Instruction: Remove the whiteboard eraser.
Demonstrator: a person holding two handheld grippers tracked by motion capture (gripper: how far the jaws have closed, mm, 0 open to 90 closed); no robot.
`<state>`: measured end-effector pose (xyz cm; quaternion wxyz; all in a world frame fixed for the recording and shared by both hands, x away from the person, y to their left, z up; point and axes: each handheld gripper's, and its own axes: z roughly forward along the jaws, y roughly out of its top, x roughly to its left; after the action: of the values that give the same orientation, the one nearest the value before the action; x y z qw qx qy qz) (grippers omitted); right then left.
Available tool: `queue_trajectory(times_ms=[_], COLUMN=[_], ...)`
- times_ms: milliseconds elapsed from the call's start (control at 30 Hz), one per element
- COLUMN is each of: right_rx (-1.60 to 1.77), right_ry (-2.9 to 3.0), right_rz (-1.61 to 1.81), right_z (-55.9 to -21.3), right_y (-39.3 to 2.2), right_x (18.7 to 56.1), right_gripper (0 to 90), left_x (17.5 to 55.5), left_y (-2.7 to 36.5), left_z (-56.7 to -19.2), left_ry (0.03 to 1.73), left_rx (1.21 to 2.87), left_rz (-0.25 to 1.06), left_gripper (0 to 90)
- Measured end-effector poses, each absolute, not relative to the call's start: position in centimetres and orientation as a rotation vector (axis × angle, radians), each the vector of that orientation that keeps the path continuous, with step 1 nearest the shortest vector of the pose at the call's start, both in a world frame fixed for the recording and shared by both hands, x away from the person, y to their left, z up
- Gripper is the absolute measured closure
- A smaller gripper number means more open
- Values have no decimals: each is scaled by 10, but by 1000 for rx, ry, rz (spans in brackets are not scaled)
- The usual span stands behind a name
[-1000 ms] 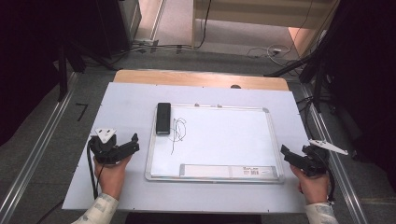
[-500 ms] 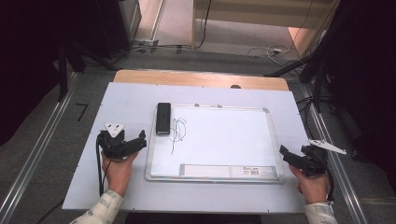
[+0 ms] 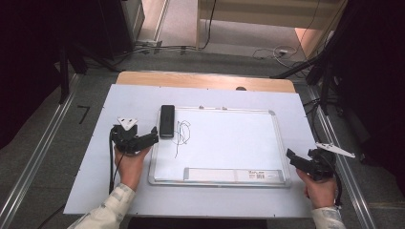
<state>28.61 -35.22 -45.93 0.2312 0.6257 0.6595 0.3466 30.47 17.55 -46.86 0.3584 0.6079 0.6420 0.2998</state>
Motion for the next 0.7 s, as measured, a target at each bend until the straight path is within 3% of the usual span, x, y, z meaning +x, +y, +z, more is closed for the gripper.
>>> queue_trajectory(times_ms=[533,700], right_rx=[1722,1724], right_ry=[1820,1819], right_rz=[946,951], right_z=[-460,-460], right_y=[-352,-352], right_x=[287,287], right_gripper=[134,134], left_x=[347,366], left_y=[144,135], left_z=[-467,-469], left_ry=[1649,1656], left_rx=[1630,1645], left_rz=[767,768], left_gripper=[96,142])
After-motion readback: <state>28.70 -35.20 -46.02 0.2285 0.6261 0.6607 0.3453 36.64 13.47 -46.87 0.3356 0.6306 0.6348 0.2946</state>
